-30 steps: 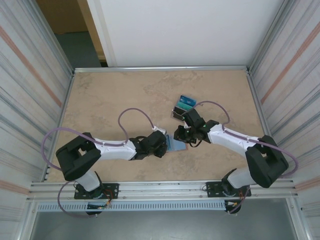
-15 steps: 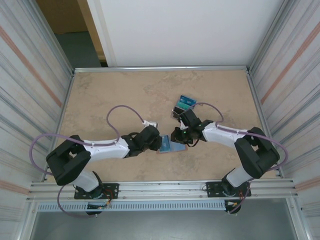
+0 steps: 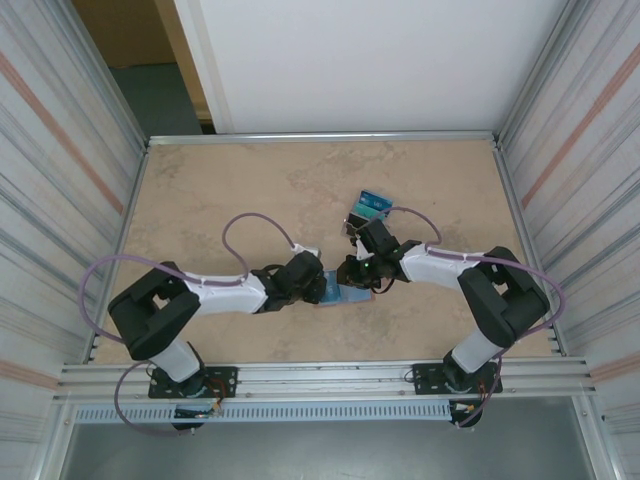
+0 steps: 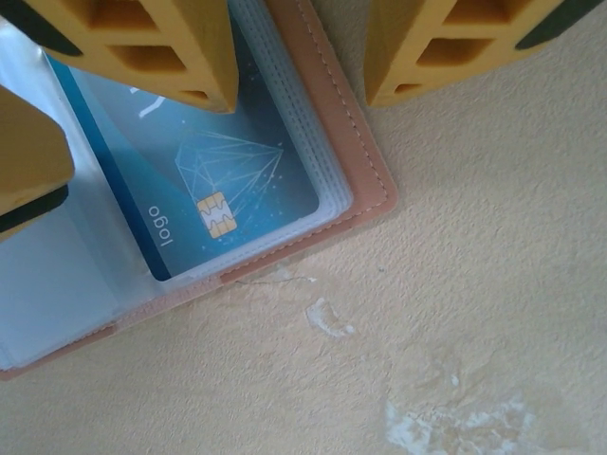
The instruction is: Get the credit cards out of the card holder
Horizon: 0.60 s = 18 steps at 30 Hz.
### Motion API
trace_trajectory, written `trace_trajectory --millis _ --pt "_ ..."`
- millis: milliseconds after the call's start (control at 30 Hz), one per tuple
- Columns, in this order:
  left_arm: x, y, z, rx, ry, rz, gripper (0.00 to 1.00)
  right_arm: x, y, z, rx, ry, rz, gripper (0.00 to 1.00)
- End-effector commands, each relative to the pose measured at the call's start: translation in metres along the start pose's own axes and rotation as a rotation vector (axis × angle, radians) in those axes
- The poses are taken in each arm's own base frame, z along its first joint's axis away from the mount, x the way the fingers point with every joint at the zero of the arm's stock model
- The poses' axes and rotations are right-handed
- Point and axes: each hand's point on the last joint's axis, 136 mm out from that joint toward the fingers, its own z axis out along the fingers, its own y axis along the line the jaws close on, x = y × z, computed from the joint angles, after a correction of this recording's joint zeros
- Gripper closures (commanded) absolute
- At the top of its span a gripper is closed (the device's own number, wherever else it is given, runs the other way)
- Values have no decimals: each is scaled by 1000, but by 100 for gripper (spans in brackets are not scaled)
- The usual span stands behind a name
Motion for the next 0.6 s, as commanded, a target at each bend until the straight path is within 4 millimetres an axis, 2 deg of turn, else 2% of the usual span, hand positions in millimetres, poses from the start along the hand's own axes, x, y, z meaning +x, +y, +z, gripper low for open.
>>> trace_trajectory --millis 0,233,567 --pt "-5 2 4 -16 10 -3 60 5 -7 6 -6 24 20 80" --pt "1 7 6 -35 26 -6 65 5 -10 10 -41 28 51 85" --pt "4 7 8 -40 41 -3 71 5 -3 10 -123 23 66 86"
